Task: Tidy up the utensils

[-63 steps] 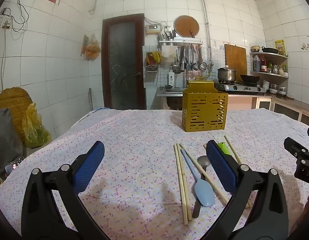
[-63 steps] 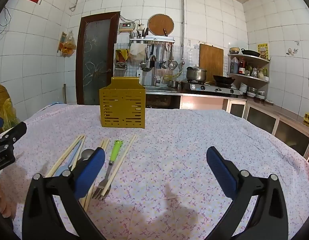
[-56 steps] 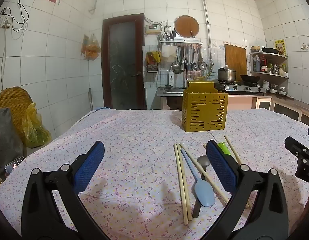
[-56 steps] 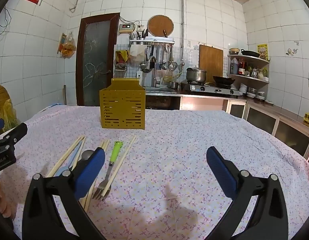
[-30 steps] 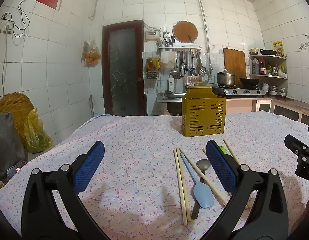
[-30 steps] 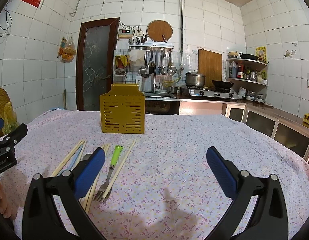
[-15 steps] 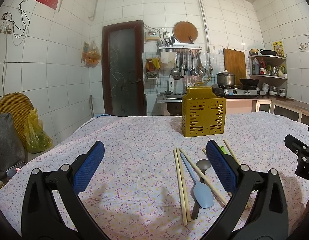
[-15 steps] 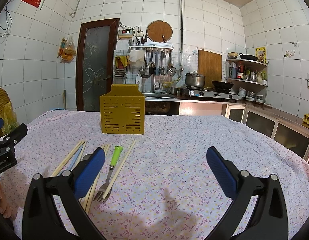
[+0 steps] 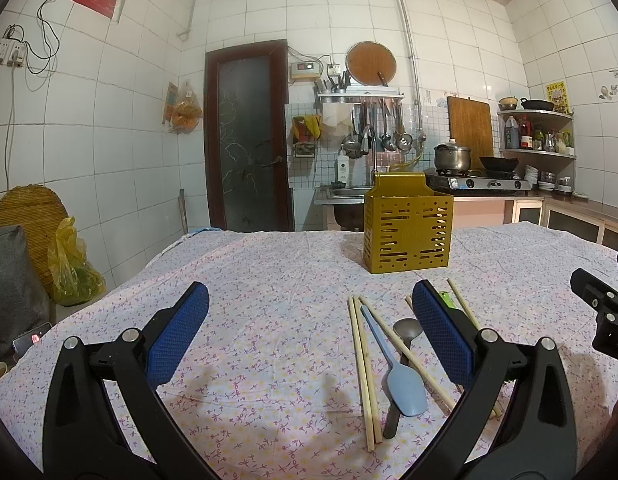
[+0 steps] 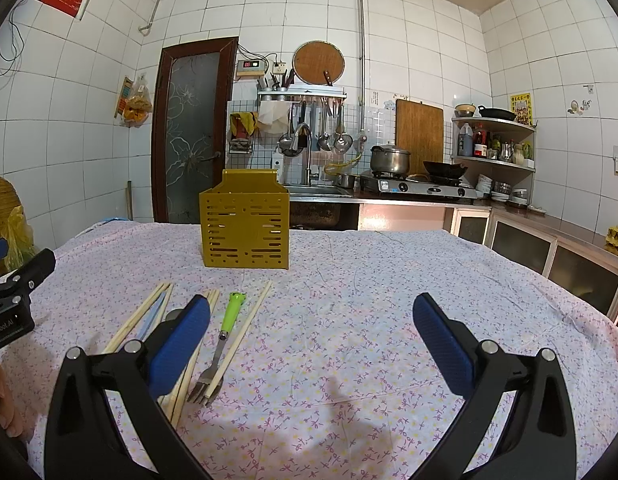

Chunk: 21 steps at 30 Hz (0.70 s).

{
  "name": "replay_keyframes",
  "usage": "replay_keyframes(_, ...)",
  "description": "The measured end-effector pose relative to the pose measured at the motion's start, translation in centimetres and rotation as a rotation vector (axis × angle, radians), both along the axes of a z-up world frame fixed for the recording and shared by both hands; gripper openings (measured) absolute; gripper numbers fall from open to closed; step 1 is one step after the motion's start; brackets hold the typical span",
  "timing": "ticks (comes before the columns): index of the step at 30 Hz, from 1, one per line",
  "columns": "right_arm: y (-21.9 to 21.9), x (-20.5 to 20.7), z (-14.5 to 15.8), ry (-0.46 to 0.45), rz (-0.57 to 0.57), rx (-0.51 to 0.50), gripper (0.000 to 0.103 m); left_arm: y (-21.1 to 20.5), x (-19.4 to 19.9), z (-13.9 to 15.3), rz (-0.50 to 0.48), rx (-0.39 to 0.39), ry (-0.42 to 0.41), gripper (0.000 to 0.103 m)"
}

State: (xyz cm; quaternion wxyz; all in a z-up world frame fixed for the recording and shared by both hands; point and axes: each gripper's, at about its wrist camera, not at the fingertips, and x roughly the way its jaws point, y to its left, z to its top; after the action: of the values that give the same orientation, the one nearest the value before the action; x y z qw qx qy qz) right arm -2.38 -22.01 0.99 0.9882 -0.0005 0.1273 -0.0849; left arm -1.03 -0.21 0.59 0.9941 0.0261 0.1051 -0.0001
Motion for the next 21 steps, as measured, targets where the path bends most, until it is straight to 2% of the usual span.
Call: replay_keyframes(21,-0.09,-0.04,0.12,-0.001,0.0,0.006,0.099,-0.08,0.08,-0.21,-0.003,0.003,0.004,0.098)
